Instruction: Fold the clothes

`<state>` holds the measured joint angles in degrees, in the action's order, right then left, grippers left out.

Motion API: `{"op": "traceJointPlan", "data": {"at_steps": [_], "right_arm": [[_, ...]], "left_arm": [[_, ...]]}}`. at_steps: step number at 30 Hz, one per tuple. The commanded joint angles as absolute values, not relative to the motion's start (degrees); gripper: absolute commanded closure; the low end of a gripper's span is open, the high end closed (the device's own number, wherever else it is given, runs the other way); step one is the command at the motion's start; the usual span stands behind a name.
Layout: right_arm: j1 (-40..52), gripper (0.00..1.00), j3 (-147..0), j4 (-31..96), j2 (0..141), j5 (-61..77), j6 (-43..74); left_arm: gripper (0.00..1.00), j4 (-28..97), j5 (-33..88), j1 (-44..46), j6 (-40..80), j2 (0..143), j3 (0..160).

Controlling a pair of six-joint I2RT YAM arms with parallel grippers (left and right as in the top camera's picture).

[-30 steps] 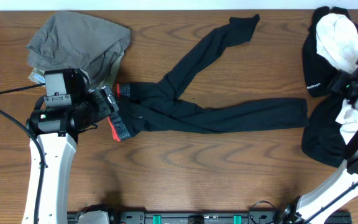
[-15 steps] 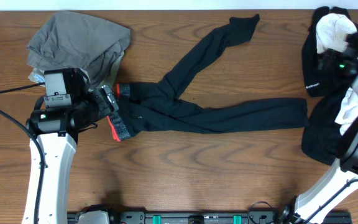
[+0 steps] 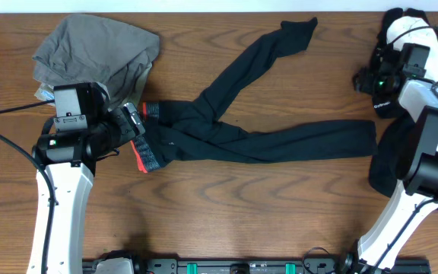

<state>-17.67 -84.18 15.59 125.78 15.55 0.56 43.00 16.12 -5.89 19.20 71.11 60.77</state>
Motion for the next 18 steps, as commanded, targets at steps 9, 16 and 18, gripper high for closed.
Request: {"op": "traceJointPlan", "data": {"at_steps": [9,16,18], "right_arm": [[-22.83,0.37,-84.4,13.5,127.52,11.79,0.34],[-25.69,0.32,-84.44,8.05,127.52,13.89,2.63],[-25.98,0.32,-84.47,6.35,127.52,15.86,2.79]], "left_arm": [[0.14,42.37,15.75,-6.02,18.44,71.48,60.1],[0.14,42.04,15.75,-6.02,18.46,71.5,60.1],[0.14,41.98,15.75,-6.02,18.46,71.64,60.1]]}}
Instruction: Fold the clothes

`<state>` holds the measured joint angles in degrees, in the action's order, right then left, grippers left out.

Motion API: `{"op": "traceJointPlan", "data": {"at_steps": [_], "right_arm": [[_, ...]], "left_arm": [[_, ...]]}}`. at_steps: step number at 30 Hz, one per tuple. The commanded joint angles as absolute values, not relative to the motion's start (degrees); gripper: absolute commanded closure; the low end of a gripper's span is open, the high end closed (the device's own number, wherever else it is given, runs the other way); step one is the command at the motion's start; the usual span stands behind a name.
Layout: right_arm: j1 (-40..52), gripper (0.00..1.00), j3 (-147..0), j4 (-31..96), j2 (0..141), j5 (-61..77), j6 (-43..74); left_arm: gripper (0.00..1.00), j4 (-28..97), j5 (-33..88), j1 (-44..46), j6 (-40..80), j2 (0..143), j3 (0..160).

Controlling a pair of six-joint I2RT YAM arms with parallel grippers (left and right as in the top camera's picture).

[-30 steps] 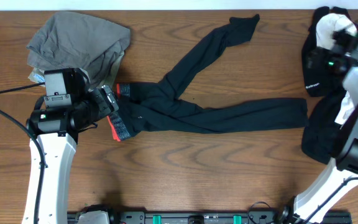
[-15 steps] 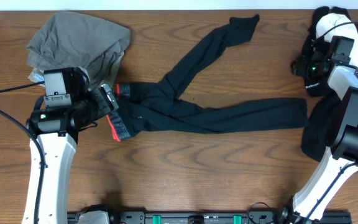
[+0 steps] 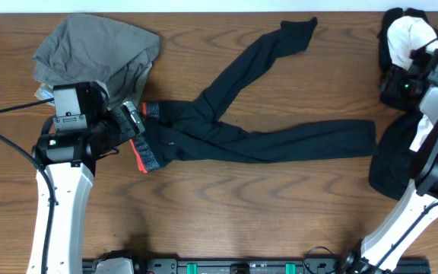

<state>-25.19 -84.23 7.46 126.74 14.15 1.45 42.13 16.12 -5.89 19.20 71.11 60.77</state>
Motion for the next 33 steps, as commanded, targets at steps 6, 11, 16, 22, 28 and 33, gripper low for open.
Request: {"op": "traceJointPlan", "data": {"at_steps": [6,11,16,22,28,33], "right_arm": [[-25.91,0.3,-86.94,6.13,127.52,18.09,3.18],[-25.43,0.2,-93.34,11.9,127.5,26.46,4.95],[-21.93,0.12,-102.28,25.61,127.5,27.27,0.1],[-14.2,0.07,-111.22,37.76,127.5,22.2,-6.7],[-6.57,0.08,-114.26,41.71,127.5,18.61,-6.68],[-3.2,0.08,-114.28,43.94,127.5,18.63,-6.7]], "left_arm": [[0.14,41.87,15.77,-6.02,18.46,72.75,60.1],[0.14,39.94,15.75,-6.02,17.41,73.71,60.1],[0.14,36.29,15.73,-6.02,12.78,75.48,60.1],[0.14,33.26,15.75,-6.02,9.13,81.84,60.1],[0.16,32.03,15.73,-5.8,5.06,89.12,60.1],[0.16,31.75,11.14,-5.76,4.89,91.61,60.1]]}}
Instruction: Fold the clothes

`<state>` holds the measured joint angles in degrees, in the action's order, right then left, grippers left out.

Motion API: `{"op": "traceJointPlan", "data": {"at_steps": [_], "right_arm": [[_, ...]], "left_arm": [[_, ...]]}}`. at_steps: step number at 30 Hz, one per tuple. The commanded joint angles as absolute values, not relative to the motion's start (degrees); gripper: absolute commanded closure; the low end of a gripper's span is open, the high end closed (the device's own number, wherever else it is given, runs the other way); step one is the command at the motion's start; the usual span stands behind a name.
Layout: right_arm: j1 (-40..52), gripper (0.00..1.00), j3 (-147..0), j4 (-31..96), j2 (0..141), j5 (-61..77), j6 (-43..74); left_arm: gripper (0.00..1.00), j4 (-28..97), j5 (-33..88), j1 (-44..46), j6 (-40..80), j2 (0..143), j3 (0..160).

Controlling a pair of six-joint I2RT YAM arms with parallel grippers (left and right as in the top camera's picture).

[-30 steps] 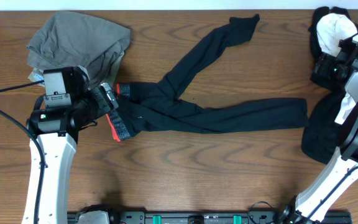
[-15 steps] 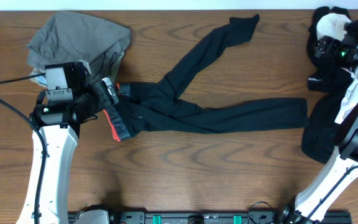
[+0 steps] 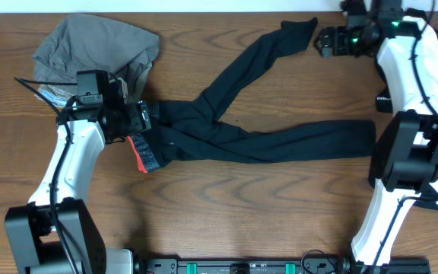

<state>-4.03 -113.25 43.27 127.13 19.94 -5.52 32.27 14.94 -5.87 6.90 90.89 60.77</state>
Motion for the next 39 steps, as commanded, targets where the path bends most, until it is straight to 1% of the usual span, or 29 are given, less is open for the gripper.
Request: {"op": "traceJointPlan", "data": {"at_steps": [1,9,14,17,19,20,21,22,24,26,28,29,30,36,39], "right_arm": [[-2.7,0.09,-114.28,44.34,127.5,18.63,-6.7],[-1.06,0.12,-114.28,47.53,127.5,18.63,-6.72],[-1.1,0.12,-114.28,48.6,127.5,18.35,-6.74],[-1.1,0.12,-114.28,48.9,127.5,18.17,-6.74],[-1.1,0.12,-114.28,48.9,127.5,18.15,-6.74],[-1.1,0.12,-114.28,48.88,127.5,18.15,-6.74],[-1.1,0.12,-114.28,48.88,127.5,18.15,-6.74],[-1.1,0.13,-114.28,48.86,127.5,18.15,-6.74],[-1.1,0.13,-114.28,48.84,127.52,18.15,-6.72],[-1.1,0.13,-114.28,48.73,127.52,18.15,-6.74],[-1.1,0.14,-114.28,48.64,127.52,18.15,-6.74],[-1.1,0.14,-114.28,48.6,127.52,18.15,-6.74],[-1.1,0.14,-114.28,48.56,127.52,17.98,-6.74],[-1.17,0.13,-114.28,48.64,127.52,17.74,-6.74],[-1.21,0.14,-114.28,48.69,127.52,17.74,-6.72]], "left_arm": [[0.16,31.29,10.02,-5.76,4.67,91.98,60.12],[0.16,26.76,9.96,-5.72,-2.46,97.43,60.1],[0.16,22.98,16.1,-5.69,-7.97,101.67,60.12],[0.16,21.87,16.25,-5.69,-7.92,102.02,60.12],[0.22,21.61,16.27,-5.69,-7.92,102.0,60.12],[0.28,21.65,16.27,-5.72,-7.9,102.02,60.12],[0.41,21.78,16.27,-5.69,-7.9,102.0,60.12],[0.49,21.98,16.36,-5.69,-7.86,102.0,60.12],[0.62,22.55,17.02,-5.65,-7.86,102.0,60.12],[0.71,23.09,17.56,-5.65,-7.81,102.02,60.12],[0.86,23.86,17.54,-5.65,-7.66,102.0,60.12],[0.91,24.21,17.52,-5.67,-7.66,102.0,60.12],[0.94,24.64,17.5,-5.67,-7.64,101.89,60.18],[0.94,30.55,16.36,-5.72,-4.16,98.28,63.59],[0.94,35.83,16.43,-5.69,-1.48,94.28,65.67]]}}
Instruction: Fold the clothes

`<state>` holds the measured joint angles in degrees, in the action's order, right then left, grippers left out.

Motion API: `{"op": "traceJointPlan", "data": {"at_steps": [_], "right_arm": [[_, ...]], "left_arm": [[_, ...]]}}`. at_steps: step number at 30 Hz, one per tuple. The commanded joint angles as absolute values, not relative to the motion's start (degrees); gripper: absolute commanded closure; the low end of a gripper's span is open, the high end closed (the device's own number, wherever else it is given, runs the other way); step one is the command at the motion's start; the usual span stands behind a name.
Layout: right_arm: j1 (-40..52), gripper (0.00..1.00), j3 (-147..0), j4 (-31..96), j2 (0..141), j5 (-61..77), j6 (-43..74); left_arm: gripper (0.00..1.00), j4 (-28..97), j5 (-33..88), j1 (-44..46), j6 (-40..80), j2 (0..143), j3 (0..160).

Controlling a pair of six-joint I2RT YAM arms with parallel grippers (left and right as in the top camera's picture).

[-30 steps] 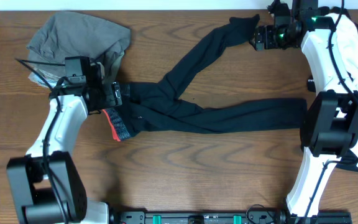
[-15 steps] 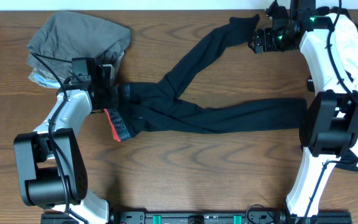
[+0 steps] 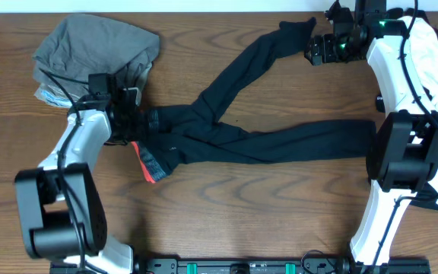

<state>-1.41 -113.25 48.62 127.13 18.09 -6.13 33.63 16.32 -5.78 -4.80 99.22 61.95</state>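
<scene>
Black leggings (image 3: 226, 141) lie spread across the table. Their red and grey waistband (image 3: 149, 162) is at the left. One leg runs to the upper right and ends at a cuff (image 3: 298, 30); the other stretches right to about (image 3: 363, 137). My left gripper (image 3: 141, 122) sits on the waistband's upper end and appears shut on it. My right gripper (image 3: 310, 52) hovers just right of the upper cuff, apart from it, and looks open.
A crumpled grey garment (image 3: 97, 46) lies at the back left, close behind the left arm. White and black clothing is piled at the back right, under the right arm. Another dark garment (image 3: 390, 171) lies at the right edge.
The left arm has folded in closer and its gripper sits slightly lower on the waistband, whose red end has shifted down and right. The right gripper has come a little left and down, nearer the cuff.
At first the left gripper rested at the waistband and the right gripper was over the clothing pile at the far right. The right arm then stood at the back, near the upper leg's cuff. Now it is beside that cuff, and the waistband has shifted slightly.
</scene>
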Motion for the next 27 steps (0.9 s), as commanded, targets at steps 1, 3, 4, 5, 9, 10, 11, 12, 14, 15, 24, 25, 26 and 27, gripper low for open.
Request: {"op": "traceJointPlan", "data": {"at_steps": [1,3,4,5,9,10,11,12,14,15,24,25,26,27], "right_arm": [[-1.21,0.14,-114.28,48.69,127.52,17.74,-6.74],[-1.21,0.14,-114.28,48.77,127.52,17.74,-6.72],[-1.21,0.14,-114.28,48.84,127.52,17.74,-6.74],[-1.21,0.14,-114.28,48.88,127.52,17.74,-6.72],[-1.21,0.14,-114.28,48.9,127.52,17.74,-6.72],[-1.21,0.14,-114.28,48.9,127.52,17.74,-6.72],[-1.21,0.14,-114.28,48.93,127.52,17.74,-6.74],[-1.21,0.14,-114.28,48.99,127.52,17.76,-6.72],[-1.21,0.14,-114.28,49.15,127.52,17.76,-6.72],[-1.21,0.14,-114.28,49.23,127.52,17.76,-6.72],[-1.58,0.14,-114.28,50.13,127.52,17.76,-6.72],[-1.58,0.14,-114.28,50.17,127.52,17.74,-6.72],[-1.58,0.14,-114.28,50.22,127.52,17.76,-6.72],[-1.58,0.14,-114.28,50.35,127.52,17.76,-6.72]], "left_arm": [[0.94,37.71,16.47,-5.67,0.12,92.66,66.0],[0.94,41.45,16.49,-5.65,2.5,89.69,65.98],[0.94,43.77,16.47,-5.65,2.96,88.27,65.98],[0.94,46.52,16.47,-5.65,3.14,86.85,65.98],[0.94,54.15,16.49,-5.65,4.75,83.7,65.98],[0.94,55.83,16.53,-5.65,5.65,83.35,65.98],[0.94,57.08,16.62,-5.65,6.5,83.24,65.98],[0.94,58.3,17.45,-5.65,6.76,83.24,65.98],[0.94,60.36,20.78,-5.65,6.76,83.37,65.8],[0.94,61.17,22.85,-5.63,6.76,83.46,65.67],[0.94,68.99,27.31,1.54,8.03,83.48,64.38],[0.94,70.06,26.09,2.59,9.26,83.48,64.05],[0.94,70.91,24.77,3.33,10.5,83.48,63.7],[0.94,71.61,23.44,3.9,11.64,83.48,63.26]]}}
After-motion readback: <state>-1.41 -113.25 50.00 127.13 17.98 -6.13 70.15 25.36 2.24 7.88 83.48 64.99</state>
